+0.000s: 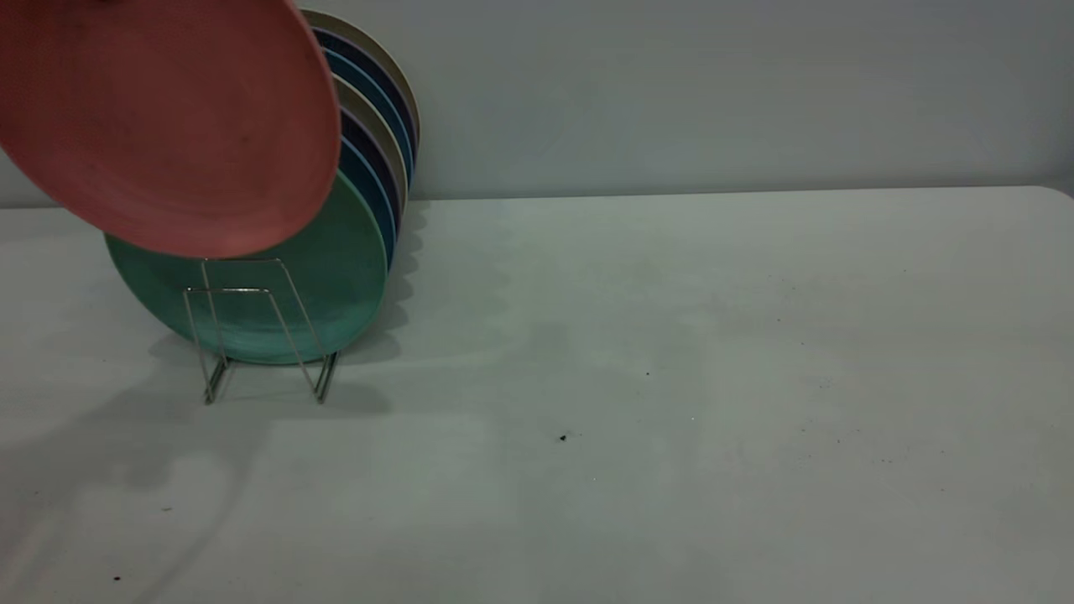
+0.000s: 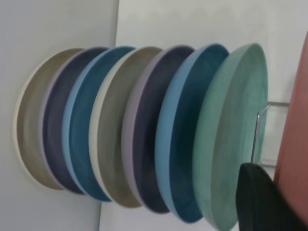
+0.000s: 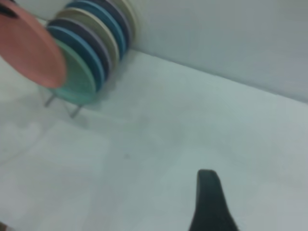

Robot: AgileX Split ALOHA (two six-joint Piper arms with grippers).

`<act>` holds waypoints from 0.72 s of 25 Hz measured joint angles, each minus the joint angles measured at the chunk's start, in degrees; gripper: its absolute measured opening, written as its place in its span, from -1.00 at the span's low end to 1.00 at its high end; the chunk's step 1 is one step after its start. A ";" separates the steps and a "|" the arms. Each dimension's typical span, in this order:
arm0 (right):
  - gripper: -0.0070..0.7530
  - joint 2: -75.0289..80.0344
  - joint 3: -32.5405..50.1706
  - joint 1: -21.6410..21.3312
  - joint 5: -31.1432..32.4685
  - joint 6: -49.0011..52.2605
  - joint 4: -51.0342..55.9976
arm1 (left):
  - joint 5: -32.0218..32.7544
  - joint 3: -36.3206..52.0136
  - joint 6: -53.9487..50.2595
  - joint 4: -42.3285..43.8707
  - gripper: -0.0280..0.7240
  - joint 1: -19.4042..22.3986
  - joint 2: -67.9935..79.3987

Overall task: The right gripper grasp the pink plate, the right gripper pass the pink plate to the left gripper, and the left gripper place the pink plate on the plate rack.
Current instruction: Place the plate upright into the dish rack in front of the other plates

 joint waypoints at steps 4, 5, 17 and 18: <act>0.38 -4.92 12.09 0.00 0.00 1.20 -3.59 | 1.31 0.00 0.71 -0.16 -0.64 0.30 0.00; 0.38 -6.16 15.69 0.00 0.00 1.92 -5.01 | 1.31 0.00 0.96 -0.25 -0.64 0.30 0.00; 0.38 -15.32 38.15 0.00 -9.51 7.84 -15.36 | -6.76 0.00 4.24 -0.67 -0.64 0.30 5.14; 0.38 -15.39 38.59 0.00 -9.83 7.89 -15.40 | -6.88 0.00 4.31 -0.67 -0.64 0.30 5.61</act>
